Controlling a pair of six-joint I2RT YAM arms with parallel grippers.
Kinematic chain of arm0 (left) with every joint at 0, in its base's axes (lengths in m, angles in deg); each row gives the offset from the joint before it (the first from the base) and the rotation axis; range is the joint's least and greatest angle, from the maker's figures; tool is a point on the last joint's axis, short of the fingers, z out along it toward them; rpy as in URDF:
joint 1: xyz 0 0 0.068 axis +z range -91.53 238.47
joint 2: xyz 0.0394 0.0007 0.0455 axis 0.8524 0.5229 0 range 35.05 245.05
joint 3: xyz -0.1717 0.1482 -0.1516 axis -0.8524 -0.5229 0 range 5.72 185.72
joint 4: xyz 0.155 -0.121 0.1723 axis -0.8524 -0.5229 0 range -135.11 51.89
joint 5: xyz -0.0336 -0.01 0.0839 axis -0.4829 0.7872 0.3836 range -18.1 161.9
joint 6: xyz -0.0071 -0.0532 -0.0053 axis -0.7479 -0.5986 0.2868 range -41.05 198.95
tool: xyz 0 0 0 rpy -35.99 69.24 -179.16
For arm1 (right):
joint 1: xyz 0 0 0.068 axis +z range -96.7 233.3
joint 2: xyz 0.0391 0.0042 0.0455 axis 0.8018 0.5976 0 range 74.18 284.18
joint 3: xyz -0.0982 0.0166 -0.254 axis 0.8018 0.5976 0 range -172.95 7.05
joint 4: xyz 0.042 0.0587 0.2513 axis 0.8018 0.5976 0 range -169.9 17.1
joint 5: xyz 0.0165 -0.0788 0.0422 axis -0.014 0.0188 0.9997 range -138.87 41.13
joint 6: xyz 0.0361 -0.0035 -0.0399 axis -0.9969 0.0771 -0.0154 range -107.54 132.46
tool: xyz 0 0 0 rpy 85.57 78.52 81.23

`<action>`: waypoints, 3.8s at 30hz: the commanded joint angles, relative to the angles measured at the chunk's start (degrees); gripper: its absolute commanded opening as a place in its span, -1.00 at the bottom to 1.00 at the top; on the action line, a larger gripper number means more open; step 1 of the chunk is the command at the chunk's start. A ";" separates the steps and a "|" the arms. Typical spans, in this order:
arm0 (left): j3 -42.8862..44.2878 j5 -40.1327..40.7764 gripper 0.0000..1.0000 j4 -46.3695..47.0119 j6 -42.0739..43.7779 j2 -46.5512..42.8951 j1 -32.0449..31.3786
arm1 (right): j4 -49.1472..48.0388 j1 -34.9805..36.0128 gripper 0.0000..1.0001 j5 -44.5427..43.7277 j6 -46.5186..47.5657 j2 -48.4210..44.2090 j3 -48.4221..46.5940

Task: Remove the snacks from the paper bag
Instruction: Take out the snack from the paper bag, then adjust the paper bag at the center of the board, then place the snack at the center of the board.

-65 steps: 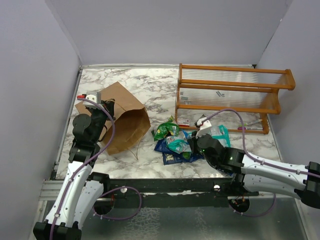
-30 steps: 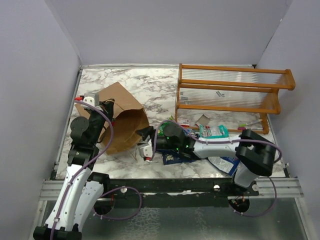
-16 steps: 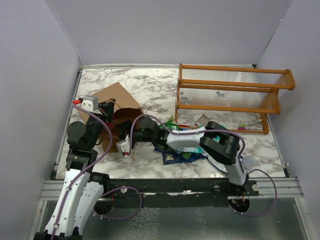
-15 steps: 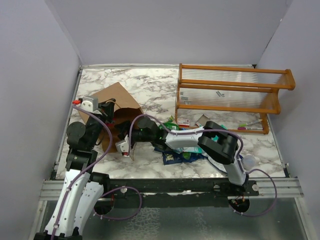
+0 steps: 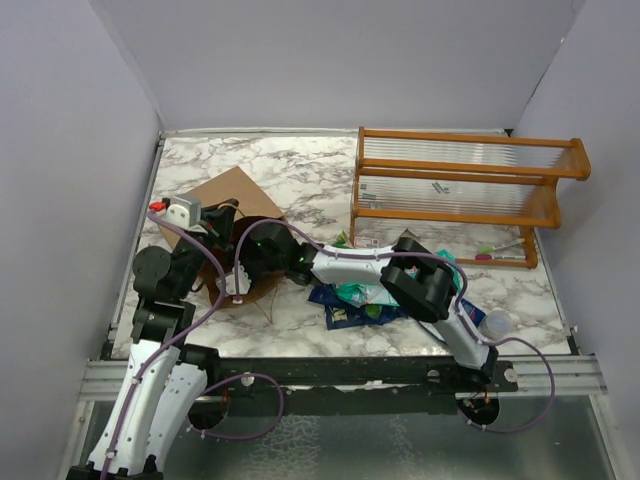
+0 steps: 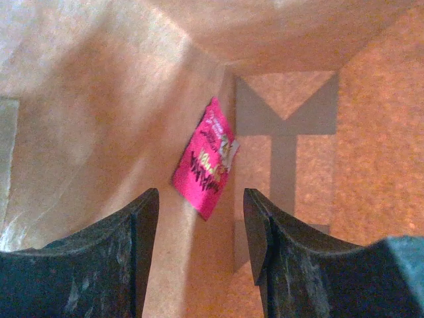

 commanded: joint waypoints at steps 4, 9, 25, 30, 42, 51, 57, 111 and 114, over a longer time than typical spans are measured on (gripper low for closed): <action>-0.31 -3.52 -1.00 3.12 0.38 -0.93 -0.46 | 4.62 -0.37 0.09 -2.10 1.16 3.70 -2.29; -0.58 -4.16 -1.00 3.56 0.34 -1.19 -0.63 | 1.24 -0.67 0.10 -3.08 -0.46 6.17 -3.79; -1.36 -10.37 -1.00 7.37 -0.50 -0.75 -1.93 | -4.53 -1.37 0.09 -7.15 0.01 12.95 -7.63; -1.36 -10.97 -1.00 7.76 -0.63 -0.49 -2.21 | -4.98 -1.63 0.08 -7.24 2.45 14.78 -8.83; -1.58 -10.81 -1.00 8.60 -1.32 0.39 -2.52 | -14.31 -1.72 0.12 -7.86 7.10 19.88 -12.58; -1.48 -9.47 -1.00 7.19 -0.92 0.44 -2.75 | -21.29 -2.85 -0.43 -11.97 6.68 24.60 -18.98; -1.03 -2.92 -1.00 4.27 0.06 0.28 -2.75 | -24.92 -3.22 -0.77 -9.37 7.03 18.31 -10.62; 7.21 9.66 -1.00 0.52 -7.19 11.27 0.33 | -16.62 -3.13 -0.97 -30.52 -59.84 -80.43 62.78; 15.11 8.31 -1.00 -2.54 -10.05 14.68 0.33 | -14.73 -3.13 -0.98 -35.80 -62.94 -81.96 61.76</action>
